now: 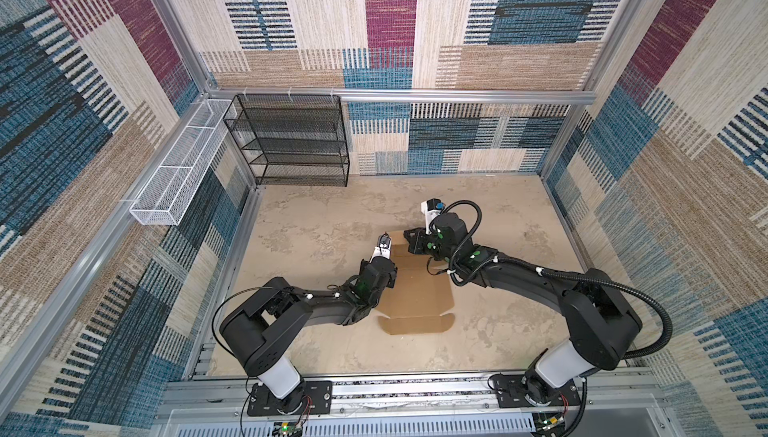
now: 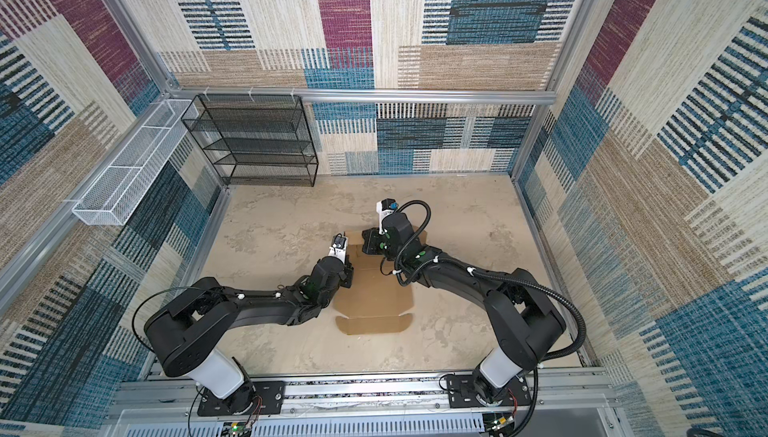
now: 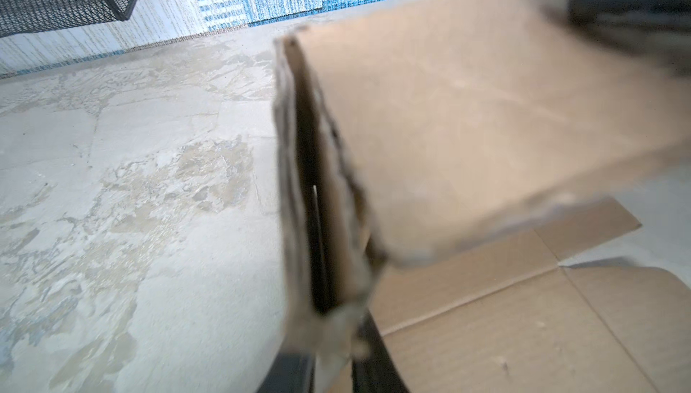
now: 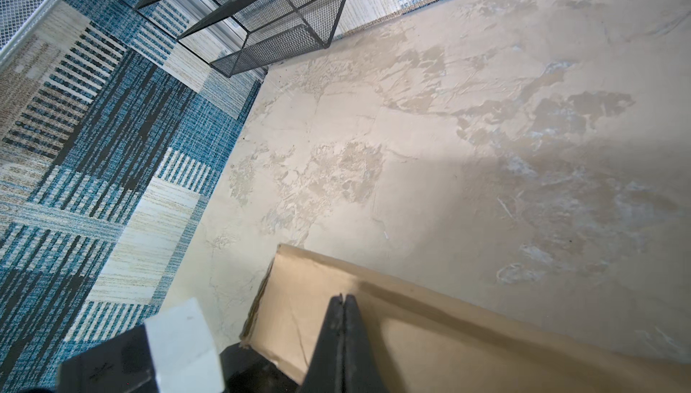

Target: Fold the paper box

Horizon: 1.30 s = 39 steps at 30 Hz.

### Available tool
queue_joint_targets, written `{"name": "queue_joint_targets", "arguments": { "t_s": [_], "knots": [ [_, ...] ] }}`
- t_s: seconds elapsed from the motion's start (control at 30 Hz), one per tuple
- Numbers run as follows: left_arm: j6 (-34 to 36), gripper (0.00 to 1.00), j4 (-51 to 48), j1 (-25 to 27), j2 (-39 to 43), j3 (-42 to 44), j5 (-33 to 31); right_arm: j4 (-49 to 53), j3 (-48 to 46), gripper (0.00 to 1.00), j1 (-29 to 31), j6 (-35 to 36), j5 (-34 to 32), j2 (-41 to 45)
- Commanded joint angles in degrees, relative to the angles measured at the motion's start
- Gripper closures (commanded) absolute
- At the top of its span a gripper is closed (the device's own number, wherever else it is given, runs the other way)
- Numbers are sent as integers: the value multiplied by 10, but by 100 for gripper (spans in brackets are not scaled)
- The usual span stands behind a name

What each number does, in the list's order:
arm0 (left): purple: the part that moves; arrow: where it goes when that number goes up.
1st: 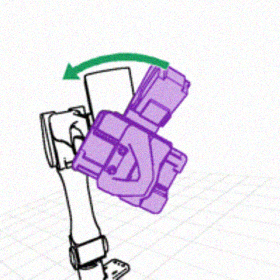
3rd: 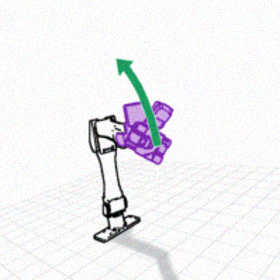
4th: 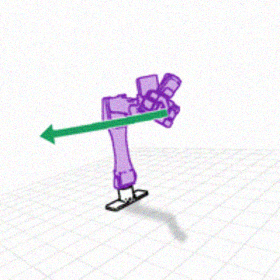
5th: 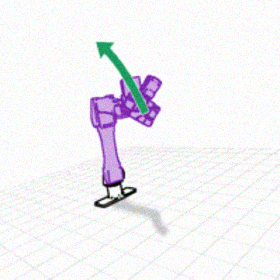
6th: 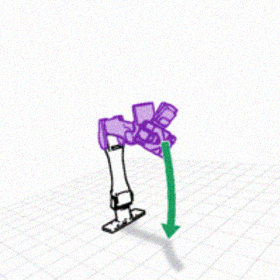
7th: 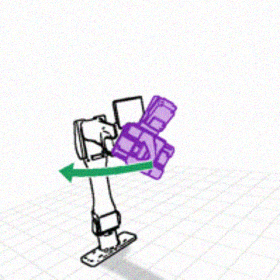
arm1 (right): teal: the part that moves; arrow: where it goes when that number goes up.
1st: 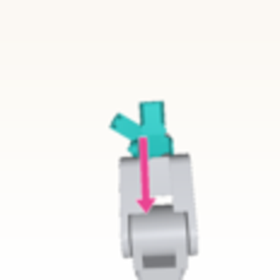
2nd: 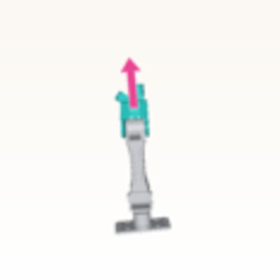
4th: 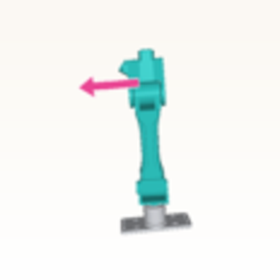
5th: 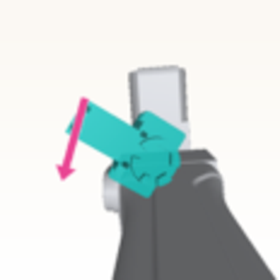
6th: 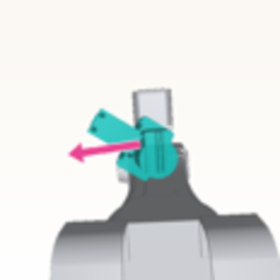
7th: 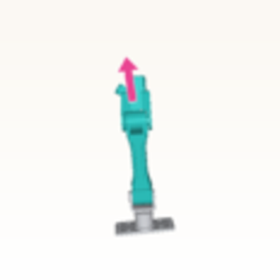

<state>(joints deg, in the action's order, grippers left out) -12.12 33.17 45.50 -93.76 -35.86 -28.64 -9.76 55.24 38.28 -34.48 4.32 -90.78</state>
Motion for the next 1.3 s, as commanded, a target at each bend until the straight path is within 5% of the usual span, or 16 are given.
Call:
{"name": "queue_joint_targets", "arguments": {
  "t_s": [0.0, 0.97, 1.07, 1.27],
  "knots": [
    [-7, 77, 14, -1, 5, 1, -24, 8, 6, 98, 0, -6, -7, -4],
    [21, 54, 93, -1, -41, -36, -43, 24, 25, 99, 1, -16, 10, -31],
    [23, 55, 101, -1, -48, -36, -48, 23, 26, 99, 1, -17, 13, -34],
    [23, 78, 115, -1, -59, -38, -55, 23, 25, 100, 1, -19, 16, -38]
  ]
}}
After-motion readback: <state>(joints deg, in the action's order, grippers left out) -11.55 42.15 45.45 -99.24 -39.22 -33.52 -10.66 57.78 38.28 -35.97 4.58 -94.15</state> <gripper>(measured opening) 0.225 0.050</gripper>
